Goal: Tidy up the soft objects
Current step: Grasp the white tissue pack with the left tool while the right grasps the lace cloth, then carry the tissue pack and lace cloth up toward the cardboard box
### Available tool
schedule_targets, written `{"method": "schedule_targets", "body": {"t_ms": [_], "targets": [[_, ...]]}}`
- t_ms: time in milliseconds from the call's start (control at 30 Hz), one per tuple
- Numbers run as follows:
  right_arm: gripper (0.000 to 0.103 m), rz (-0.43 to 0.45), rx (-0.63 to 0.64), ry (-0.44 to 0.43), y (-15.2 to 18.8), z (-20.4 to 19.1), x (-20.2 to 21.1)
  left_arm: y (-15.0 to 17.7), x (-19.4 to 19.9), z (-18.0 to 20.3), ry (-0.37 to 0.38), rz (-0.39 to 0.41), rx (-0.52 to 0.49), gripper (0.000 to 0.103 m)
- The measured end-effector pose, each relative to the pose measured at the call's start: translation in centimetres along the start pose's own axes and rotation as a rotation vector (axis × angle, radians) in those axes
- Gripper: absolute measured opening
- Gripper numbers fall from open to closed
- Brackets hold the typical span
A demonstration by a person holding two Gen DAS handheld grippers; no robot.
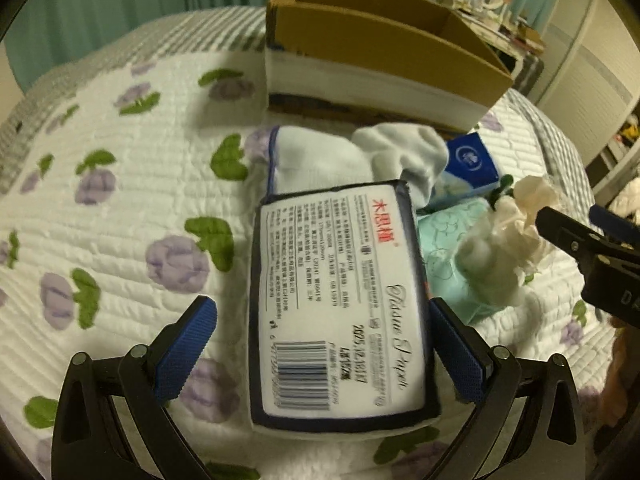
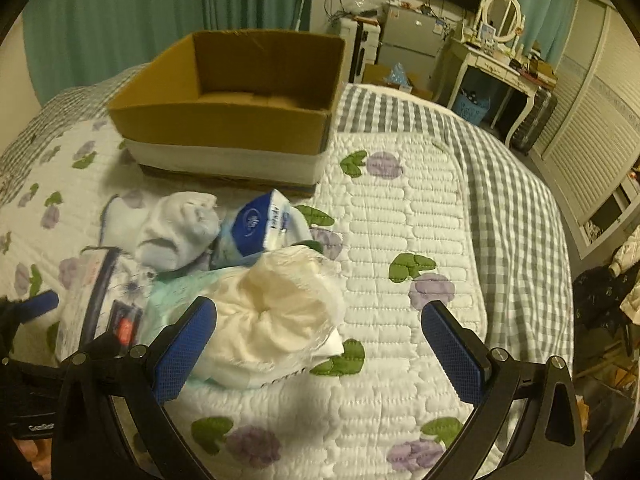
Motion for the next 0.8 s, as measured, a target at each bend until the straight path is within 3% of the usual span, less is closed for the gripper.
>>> {"method": "schedule_targets", "body": {"t_ms": [167,233,300,367,433,467,533,633,800], "targets": [[0.103,-0.035,-0.038,-0.068,0.3,0.0,-2.2,0.3,-0.8,-0.2,0.023,-0.019,0.017,0.102],[0.103,-0.040,-0.050,-0.093,0.4,-0.2,-2.5,0.2,-0.6,0.0,0.042,-0.015,0.006,0.089],[0.102,-0.041,-0.042,-0.085,0.5,-0.3,-2.6,0.4,-0.3,0.3,0.042,-0.007,-0.016,0.086],[0.088,-0.044,-0.043,-0.103,0.6,-0.7,-2.5,0.3,0.0,0.3,0.034,0.011,-0.038,0.083],[0.056,-0.050,-0.054,-0.138,0.8,-1.1,-2.3,0.2,0.4,0.1,0.028,0.022,-0.042,0.081],[0.051,-0.054,-0.054,-0.145,0.9,-1.3,-2.2,0.1,0.6,0.0,0.022,0.027,-0.043,0.080],[0.030,-0.058,-0.035,-0.131,1.1,-1.7,-1.8,0.1,1.2,-0.2,0.019,0.039,-0.045,0.079],[0.016,-0.042,-0.028,-0.118,1.2,-2.1,-0.6,-0.1,2.7,-0.7,0.015,0.069,-0.049,0.079],[0.016,0.012,-0.028,-0.089,1.0,-2.1,2.5,-0.1,4.9,-1.1,0.017,0.118,-0.050,0.079]]}}
Point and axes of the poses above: each gripper's, at about its wrist camera, not at the fingertips, and x roughly against the way its jaws point, z to its right, y to its underside, the point moved 8 cm from there along -x, roughly the way its jaws point, and after that the axes turned 9 degrees about x, right-handed, at the moved point
